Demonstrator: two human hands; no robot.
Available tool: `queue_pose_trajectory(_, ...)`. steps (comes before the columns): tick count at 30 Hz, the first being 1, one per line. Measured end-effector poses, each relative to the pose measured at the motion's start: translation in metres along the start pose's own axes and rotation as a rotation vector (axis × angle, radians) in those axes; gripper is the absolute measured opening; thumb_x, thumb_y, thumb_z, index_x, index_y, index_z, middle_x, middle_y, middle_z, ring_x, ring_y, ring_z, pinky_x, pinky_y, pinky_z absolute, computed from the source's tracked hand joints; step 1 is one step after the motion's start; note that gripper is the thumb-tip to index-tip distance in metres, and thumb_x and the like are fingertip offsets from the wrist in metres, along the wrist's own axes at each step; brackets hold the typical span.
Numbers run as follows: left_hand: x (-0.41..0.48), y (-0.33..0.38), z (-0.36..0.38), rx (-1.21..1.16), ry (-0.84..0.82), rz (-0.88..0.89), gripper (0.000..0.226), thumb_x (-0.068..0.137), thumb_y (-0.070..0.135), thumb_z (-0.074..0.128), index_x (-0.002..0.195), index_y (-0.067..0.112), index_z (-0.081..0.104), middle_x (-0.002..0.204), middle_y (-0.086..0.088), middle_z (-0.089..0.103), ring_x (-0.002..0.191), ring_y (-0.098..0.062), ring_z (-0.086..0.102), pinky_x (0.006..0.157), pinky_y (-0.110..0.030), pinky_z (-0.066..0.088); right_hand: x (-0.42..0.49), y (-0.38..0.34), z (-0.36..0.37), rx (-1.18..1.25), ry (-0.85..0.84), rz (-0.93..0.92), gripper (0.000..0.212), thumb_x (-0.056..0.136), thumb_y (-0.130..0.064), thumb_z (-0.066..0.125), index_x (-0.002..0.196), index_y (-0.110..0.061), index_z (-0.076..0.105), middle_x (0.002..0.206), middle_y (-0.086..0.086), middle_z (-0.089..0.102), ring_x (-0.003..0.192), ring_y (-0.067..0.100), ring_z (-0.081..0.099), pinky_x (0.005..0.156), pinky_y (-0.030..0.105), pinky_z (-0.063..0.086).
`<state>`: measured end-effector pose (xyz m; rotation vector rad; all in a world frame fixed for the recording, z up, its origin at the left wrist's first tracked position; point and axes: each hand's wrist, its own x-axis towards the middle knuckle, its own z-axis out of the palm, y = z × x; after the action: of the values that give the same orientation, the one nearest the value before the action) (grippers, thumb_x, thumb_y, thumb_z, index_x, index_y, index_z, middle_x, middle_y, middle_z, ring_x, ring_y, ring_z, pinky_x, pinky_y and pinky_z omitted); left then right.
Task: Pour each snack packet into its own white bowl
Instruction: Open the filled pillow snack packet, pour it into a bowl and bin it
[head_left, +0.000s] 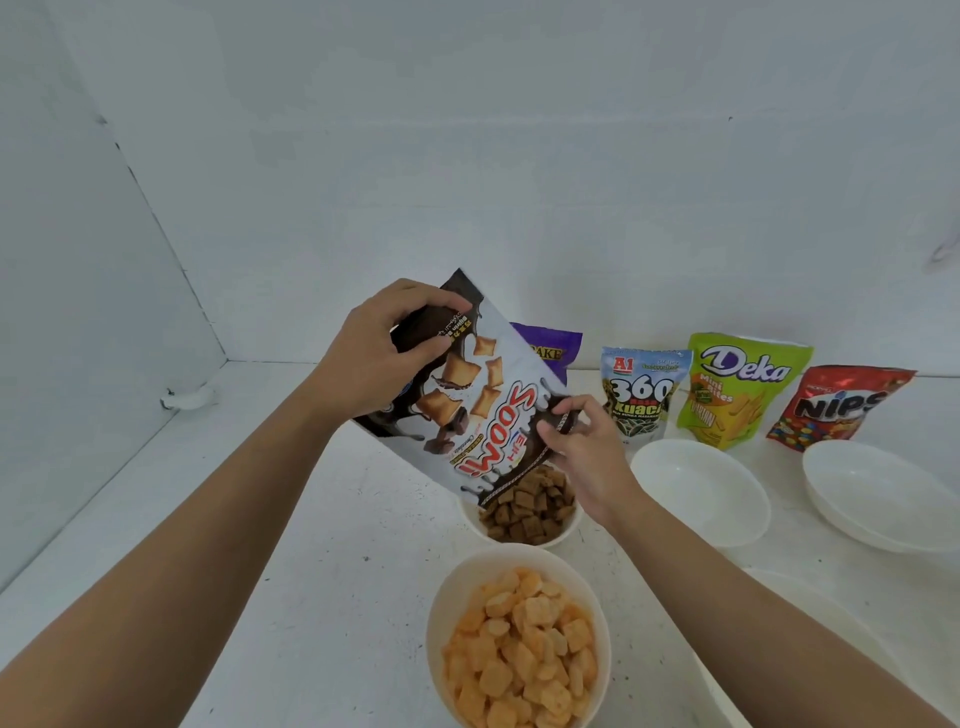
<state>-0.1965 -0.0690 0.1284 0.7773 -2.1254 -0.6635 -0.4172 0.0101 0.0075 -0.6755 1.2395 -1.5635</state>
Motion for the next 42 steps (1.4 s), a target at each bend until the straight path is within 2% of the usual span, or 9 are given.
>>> queue_pose_trajectory(5,-0.001,-0.001,-0.002,-0.087,0.008,-0.074,0.033,0.093,0.014,0.071,0.120,0.031,0.065,0.120,0.022,0.063,0.106,-0.006,0.066,0.072,-0.019,0.059,0.001,-0.003,-0.003,0.104,0.027,-0.059,0.023,0.092,0.014,0.057,0.096,-0.008,0.051,0.115,0.022,0.067,0.106,0.034,0.067,0.089,0.051,0.058)
queue_pose_trajectory(10,-0.001,0.001,0.000,-0.032,0.004,-0.034,0.034,0.094,0.013,0.069,0.122,0.033,0.064,0.118,0.028,0.060,0.109,0.002,0.061,0.077,-0.011,0.054,0.002,-0.001,-0.002,0.051,-0.036,0.010,0.024,0.091,0.014,0.058,0.094,-0.008,0.050,0.119,0.022,0.065,0.107,0.034,0.067,0.090,0.050,0.058)
queue_pose_trajectory(13,-0.001,-0.005,-0.001,0.007,-0.004,-0.032,0.035,0.094,0.013,0.069,0.122,0.032,0.064,0.122,0.019,0.063,0.112,-0.009,0.064,0.081,-0.019,0.058,0.002,0.000,-0.005,0.023,-0.084,0.068,0.024,0.090,0.014,0.060,0.096,-0.008,0.049,0.122,0.025,0.064,0.107,0.035,0.068,0.090,0.049,0.059)
queue_pose_trajectory(17,-0.002,-0.006,-0.002,-0.028,0.028,-0.042,0.035,0.094,0.016,0.070,0.122,0.035,0.063,0.121,0.021,0.064,0.111,-0.013,0.065,0.080,-0.028,0.062,0.004,-0.003,-0.005,0.099,0.012,-0.082,0.026,0.089,0.015,0.060,0.093,-0.008,0.050,0.111,0.024,0.071,0.104,0.035,0.070,0.090,0.051,0.058)
queue_pose_trajectory(23,-0.008,-0.015,-0.008,0.179,-0.149,-0.030,0.062,0.086,0.032,0.079,0.138,0.043,0.046,0.133,0.012,0.047,0.119,-0.008,0.051,0.087,-0.017,0.052,0.004,-0.001,-0.009,0.143,-0.114,0.010,0.025,0.090,0.015,0.059,0.094,-0.008,0.050,0.110,0.022,0.072,0.106,0.037,0.069,0.093,0.054,0.056)
queue_pose_trajectory(31,-0.015,-0.022,0.000,0.107,0.040,0.014,0.057,0.080,0.019,0.084,0.128,0.040,0.063,0.117,0.013,0.065,0.112,0.003,0.057,0.085,-0.005,0.049,0.007,-0.001,-0.005,0.031,-0.050,-0.015,0.025,0.089,0.014,0.061,0.095,-0.010,0.053,0.108,0.022,0.072,0.103,0.036,0.070,0.091,0.053,0.057)
queue_pose_trajectory(36,-0.014,-0.012,-0.001,0.018,-0.120,-0.060,0.046,0.092,0.036,0.067,0.135,0.045,0.054,0.124,0.025,0.053,0.115,0.005,0.055,0.074,-0.013,0.057,0.011,-0.002,-0.009,0.056,-0.001,-0.018,0.026,0.090,0.016,0.059,0.095,-0.009,0.052,0.114,0.025,0.069,0.107,0.037,0.068,0.090,0.050,0.058)
queue_pose_trajectory(39,-0.013,-0.008,0.000,0.011,-0.139,-0.050,0.048,0.098,0.029,0.062,0.141,0.043,0.048,0.132,0.020,0.051,0.117,-0.003,0.057,0.078,-0.018,0.059,0.012,0.003,-0.009,0.145,0.025,0.025,0.026,0.091,0.016,0.056,0.095,-0.009,0.050,0.116,0.024,0.068,0.107,0.036,0.067,0.092,0.053,0.056)
queue_pose_trajectory(42,-0.012,-0.008,-0.002,-0.023,-0.070,-0.091,0.050,0.096,0.026,0.068,0.136,0.043,0.044,0.130,0.011,0.058,0.102,-0.014,0.070,0.074,-0.028,0.063,0.014,0.010,-0.012,0.265,0.062,0.077,0.026,0.092,0.015,0.056,0.093,-0.010,0.049,0.116,0.022,0.069,0.112,0.037,0.065,0.098,0.057,0.052)
